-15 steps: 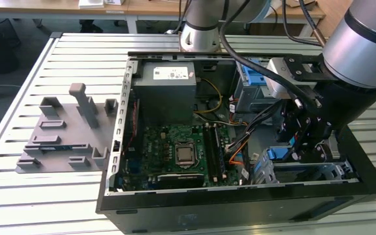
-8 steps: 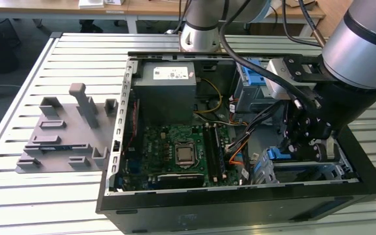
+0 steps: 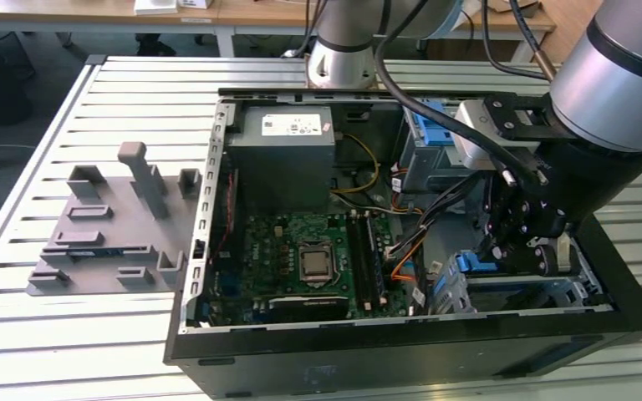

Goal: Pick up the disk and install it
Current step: 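Insert the first disk wire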

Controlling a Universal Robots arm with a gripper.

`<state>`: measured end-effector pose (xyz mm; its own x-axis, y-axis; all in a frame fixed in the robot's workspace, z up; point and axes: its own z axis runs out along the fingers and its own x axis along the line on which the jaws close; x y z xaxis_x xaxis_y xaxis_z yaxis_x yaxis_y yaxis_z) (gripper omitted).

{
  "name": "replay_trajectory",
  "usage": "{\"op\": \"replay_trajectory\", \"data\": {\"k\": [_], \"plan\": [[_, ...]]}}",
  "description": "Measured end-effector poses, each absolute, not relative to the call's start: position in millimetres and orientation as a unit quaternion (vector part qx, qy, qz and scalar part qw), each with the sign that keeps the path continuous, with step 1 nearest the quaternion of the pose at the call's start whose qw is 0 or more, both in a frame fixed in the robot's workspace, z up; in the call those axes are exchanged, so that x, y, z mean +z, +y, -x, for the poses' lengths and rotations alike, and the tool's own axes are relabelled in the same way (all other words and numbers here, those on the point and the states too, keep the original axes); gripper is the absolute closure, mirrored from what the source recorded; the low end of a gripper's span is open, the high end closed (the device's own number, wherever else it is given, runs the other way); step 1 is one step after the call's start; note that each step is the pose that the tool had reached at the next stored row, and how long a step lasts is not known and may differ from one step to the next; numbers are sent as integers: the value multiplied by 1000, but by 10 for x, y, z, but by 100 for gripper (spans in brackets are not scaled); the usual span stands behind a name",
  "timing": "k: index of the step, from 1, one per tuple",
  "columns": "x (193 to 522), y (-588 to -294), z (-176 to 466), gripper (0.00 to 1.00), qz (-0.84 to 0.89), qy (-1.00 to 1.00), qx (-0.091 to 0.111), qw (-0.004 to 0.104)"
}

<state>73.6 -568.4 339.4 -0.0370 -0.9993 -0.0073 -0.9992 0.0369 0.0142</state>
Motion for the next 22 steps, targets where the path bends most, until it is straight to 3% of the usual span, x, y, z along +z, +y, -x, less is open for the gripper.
{"op": "replay_trajectory", "data": {"k": [22], "plan": [[3417,-5684,-879,89,-694,-720,-8,2]]}}
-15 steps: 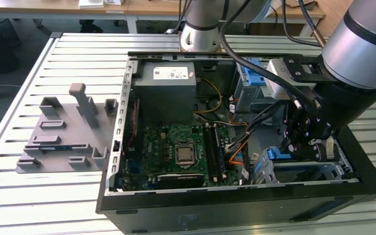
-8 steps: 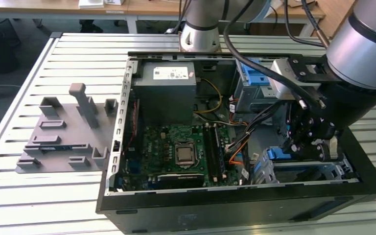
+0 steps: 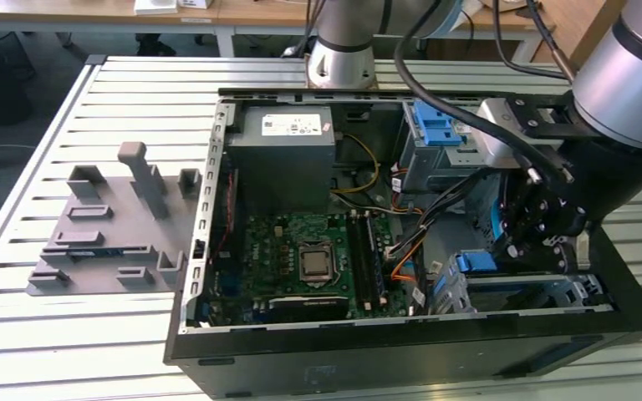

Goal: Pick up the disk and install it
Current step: 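Insert the first disk wire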

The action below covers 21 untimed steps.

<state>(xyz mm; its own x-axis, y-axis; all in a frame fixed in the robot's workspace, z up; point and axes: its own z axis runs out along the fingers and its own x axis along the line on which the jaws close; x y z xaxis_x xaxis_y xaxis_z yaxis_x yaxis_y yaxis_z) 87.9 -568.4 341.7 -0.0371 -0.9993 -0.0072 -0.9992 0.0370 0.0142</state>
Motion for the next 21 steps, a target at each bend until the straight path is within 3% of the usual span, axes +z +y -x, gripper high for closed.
{"op": "replay_trajectory", "data": {"k": [21], "plan": [[3547,-5678,-1074,89,-694,-720,-7,2]]}}
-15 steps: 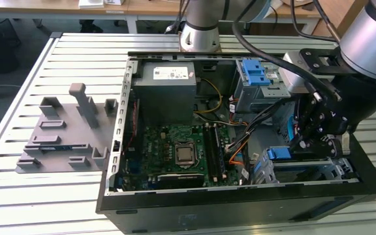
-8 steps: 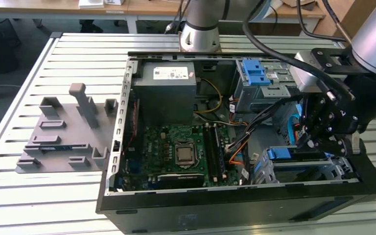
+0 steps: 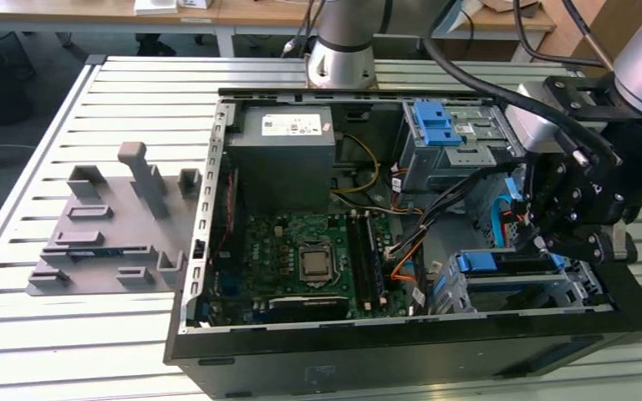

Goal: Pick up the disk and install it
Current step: 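Insert the first disk wire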

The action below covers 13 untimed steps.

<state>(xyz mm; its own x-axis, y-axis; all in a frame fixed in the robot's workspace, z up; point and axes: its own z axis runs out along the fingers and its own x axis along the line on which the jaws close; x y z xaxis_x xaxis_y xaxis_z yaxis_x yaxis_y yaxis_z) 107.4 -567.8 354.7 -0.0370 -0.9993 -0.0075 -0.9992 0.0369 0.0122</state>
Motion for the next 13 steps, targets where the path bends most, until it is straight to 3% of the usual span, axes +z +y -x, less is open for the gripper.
{"op": "replay_trajectory", "data": {"k": [13], "plan": [[3574,-5563,-1212,89,-694,-720,-5,-1]]}}
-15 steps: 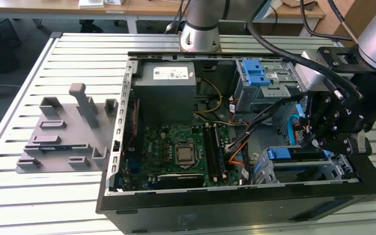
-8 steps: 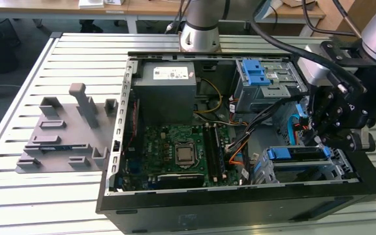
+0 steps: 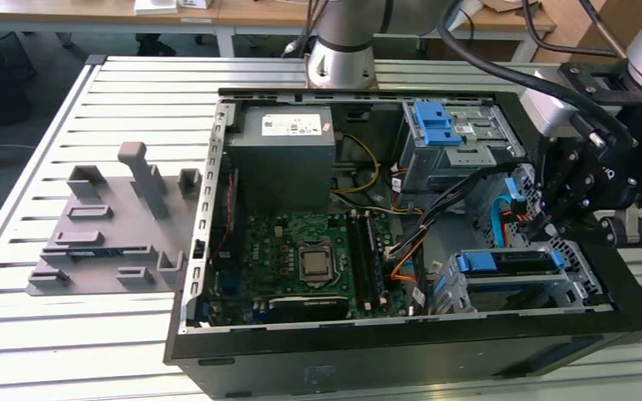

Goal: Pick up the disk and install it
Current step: 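Insert the first disk wire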

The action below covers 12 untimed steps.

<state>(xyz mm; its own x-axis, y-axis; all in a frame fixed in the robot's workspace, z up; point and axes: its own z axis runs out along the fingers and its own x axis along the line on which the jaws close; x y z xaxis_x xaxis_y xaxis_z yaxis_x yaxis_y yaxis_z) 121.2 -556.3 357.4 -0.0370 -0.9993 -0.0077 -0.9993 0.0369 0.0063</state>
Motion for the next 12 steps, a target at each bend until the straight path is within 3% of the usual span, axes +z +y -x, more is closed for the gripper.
{"op": "replay_trajectory", "data": {"k": [12], "plan": [[3584,-5488,-1209,89,694,720,-9,16]]}}
